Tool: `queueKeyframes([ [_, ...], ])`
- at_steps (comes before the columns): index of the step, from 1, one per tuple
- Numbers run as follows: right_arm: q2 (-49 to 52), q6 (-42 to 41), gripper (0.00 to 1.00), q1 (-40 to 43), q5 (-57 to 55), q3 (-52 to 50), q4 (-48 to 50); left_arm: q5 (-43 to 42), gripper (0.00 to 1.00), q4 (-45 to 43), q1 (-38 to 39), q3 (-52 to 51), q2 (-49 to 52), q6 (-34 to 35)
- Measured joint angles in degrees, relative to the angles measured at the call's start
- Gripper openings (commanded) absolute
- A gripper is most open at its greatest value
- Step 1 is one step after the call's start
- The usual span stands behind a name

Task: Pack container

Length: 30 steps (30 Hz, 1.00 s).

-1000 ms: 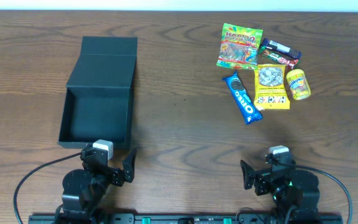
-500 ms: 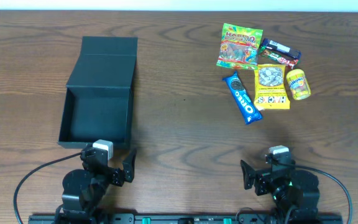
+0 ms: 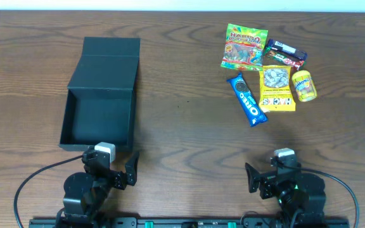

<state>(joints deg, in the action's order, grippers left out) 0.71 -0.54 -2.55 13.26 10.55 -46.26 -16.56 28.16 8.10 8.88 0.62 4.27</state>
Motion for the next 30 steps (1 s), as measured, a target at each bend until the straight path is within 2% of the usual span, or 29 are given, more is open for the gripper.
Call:
queueKeyframes([
  [9,0.0,0.0,0.99,0.0,0.0,0.0,0.0,-0.8,0.96,-0.4,0.0,0.0,0.0,1.1],
  [19,0.0,0.0,0.99,0.0,0.0,0.0,0.0,-4.4,0.96,-6.9,0.0,0.1,2.6,1.4],
  [22,0.0,0.0,0.99,0.0,0.0,0.0,0.0,-3.6,0.96,-6.8,0.0,2.9,8.7,-0.7],
  [27,0.0,0.0,0.99,0.0,0.0,0.0,0.0,-1.2,0.96,-7.0,0.0,13.2,23.5,-5.2],
  [30,0.0,0.0,0.99,0.0,0.0,0.0,0.0,0.0,0.95,-5.4,0.0,22.0,37.2,-8.0],
])
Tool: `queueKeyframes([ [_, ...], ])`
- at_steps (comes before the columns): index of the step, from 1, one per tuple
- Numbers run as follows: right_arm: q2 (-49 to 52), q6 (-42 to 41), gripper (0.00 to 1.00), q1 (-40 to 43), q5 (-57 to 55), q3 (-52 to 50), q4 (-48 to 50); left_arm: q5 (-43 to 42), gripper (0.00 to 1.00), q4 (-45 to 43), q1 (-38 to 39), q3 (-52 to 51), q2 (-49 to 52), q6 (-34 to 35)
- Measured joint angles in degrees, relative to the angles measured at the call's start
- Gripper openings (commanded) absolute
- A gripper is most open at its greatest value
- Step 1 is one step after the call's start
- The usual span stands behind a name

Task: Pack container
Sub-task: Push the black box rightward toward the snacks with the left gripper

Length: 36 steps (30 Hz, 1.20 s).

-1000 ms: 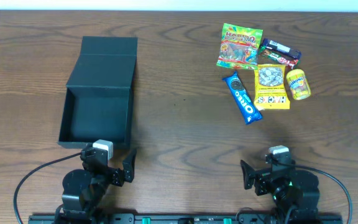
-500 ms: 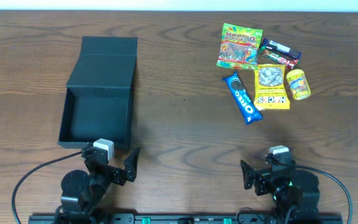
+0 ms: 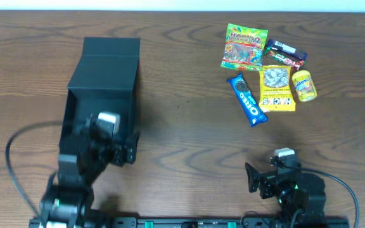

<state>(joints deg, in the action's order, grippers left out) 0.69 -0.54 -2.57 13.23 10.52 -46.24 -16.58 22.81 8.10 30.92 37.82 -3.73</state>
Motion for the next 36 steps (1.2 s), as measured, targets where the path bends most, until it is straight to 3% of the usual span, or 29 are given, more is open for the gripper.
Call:
queueKeyframes([
  [7,0.0,0.0,0.99,0.0,0.0,0.0,0.0,1.6,0.95,5.9,0.0,13.0,27.8,-3.7],
  [15,0.0,0.0,0.99,0.0,0.0,0.0,0.0,1.6,0.98,3.4,0.0,13.9,44.5,-2.0],
  [18,0.0,0.0,0.99,0.0,0.0,0.0,0.0,1.0,0.61,3.3,0.0,13.9,47.1,-0.6],
  [19,0.0,0.0,0.99,0.0,0.0,0.0,0.0,0.6,0.41,3.0,0.0,13.9,47.4,-0.6],
  [20,0.0,0.0,0.99,0.0,0.0,0.0,0.0,0.4,0.27,2.7,0.0,13.9,47.4,-0.3],
  [22,0.0,0.0,0.99,0.0,0.0,0.0,0.0,0.0,0.08,2.3,0.0,13.9,47.4,-0.4],
  [28,0.0,0.0,0.99,0.0,0.0,0.0,0.0,0.3,0.06,1.8,0.2,13.9,47.4,3.5],
  [33,0.0,0.0,0.99,0.0,0.0,0.0,0.0,0.5,0.05,0.8,2.1,14.0,47.4,11.7],
  [36,0.0,0.0,0.99,0.0,0.0,0.0,0.0,1.1,0.05,-0.9,7.5,14.1,47.4,20.0],
])
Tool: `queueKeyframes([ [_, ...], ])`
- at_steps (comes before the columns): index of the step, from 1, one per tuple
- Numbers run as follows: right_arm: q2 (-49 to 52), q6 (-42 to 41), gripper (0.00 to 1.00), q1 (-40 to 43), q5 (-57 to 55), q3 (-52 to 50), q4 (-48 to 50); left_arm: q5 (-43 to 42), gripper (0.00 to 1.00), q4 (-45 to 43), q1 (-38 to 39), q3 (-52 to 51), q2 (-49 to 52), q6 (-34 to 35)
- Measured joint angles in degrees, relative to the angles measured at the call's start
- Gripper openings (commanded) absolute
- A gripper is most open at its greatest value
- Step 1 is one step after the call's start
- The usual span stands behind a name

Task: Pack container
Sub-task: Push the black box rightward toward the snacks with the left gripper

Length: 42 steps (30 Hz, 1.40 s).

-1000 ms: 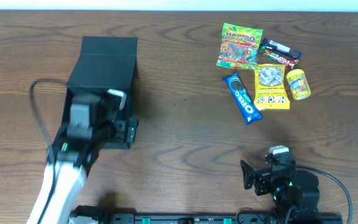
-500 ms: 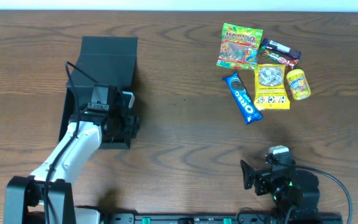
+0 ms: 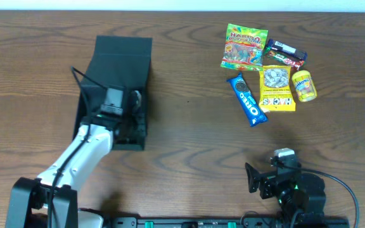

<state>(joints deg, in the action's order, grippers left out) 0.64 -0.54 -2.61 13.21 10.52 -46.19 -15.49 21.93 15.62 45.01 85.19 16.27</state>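
Observation:
A black box [image 3: 120, 54] with its lid folded back lies at the left of the overhead view. My left gripper [image 3: 135, 107] reaches into it at its right wall; from above I cannot tell how the fingers stand. At the far right lie the snacks: a Haribo gummy bag [image 3: 244, 46], a dark wrapped bar [image 3: 285, 53], a yellow seed packet [image 3: 276, 88], a small yellow jar [image 3: 304, 85] and a blue Oreo pack [image 3: 246, 99]. Near the front edge my right gripper [image 3: 251, 177] rests with its fingers together and nothing in them.
A black cable [image 3: 81, 79] loops from the left arm over the box's left side. The wooden table [image 3: 189, 126] lies between the box and the snacks. A rail with the arm bases runs along the front edge.
My left arm has stretched further, from the box's near end to its right wall. The box now sits a little further right. The right arm and the snacks have not moved.
Both arms first rested at the front edge, with the box at the left and the snacks at the far right. Then my left gripper was over the box's near end. Now it is inside at the right wall, and the box has shifted right.

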Motion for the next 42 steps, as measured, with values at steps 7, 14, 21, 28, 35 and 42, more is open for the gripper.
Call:
queueKeyframes([
  [7,0.0,0.0,0.99,0.0,0.0,0.0,0.0,5.4,0.06,-12.0,19.2,0.0,0.0,20.1],
  [14,0.0,0.0,0.99,0.0,0.0,0.0,0.0,10.3,0.05,-18.1,32.7,0.1,1.0,34.4],
  [21,0.0,0.0,0.99,0.0,0.0,0.0,0.0,11.0,0.73,-23.0,34.0,0.1,3.2,40.1],
  [28,0.0,0.0,0.99,0.0,0.0,0.0,0.0,5.7,0.96,-23.1,34.0,3.2,2.4,36.1],
  [35,0.0,0.0,0.99,0.0,0.0,0.0,0.0,13.4,0.96,0.1,34.0,13.9,-9.0,20.5],
  [42,0.0,0.0,0.99,0.0,0.0,0.0,0.0,37.4,0.95,27.3,31.0,17.4,-21.5,8.7],
])
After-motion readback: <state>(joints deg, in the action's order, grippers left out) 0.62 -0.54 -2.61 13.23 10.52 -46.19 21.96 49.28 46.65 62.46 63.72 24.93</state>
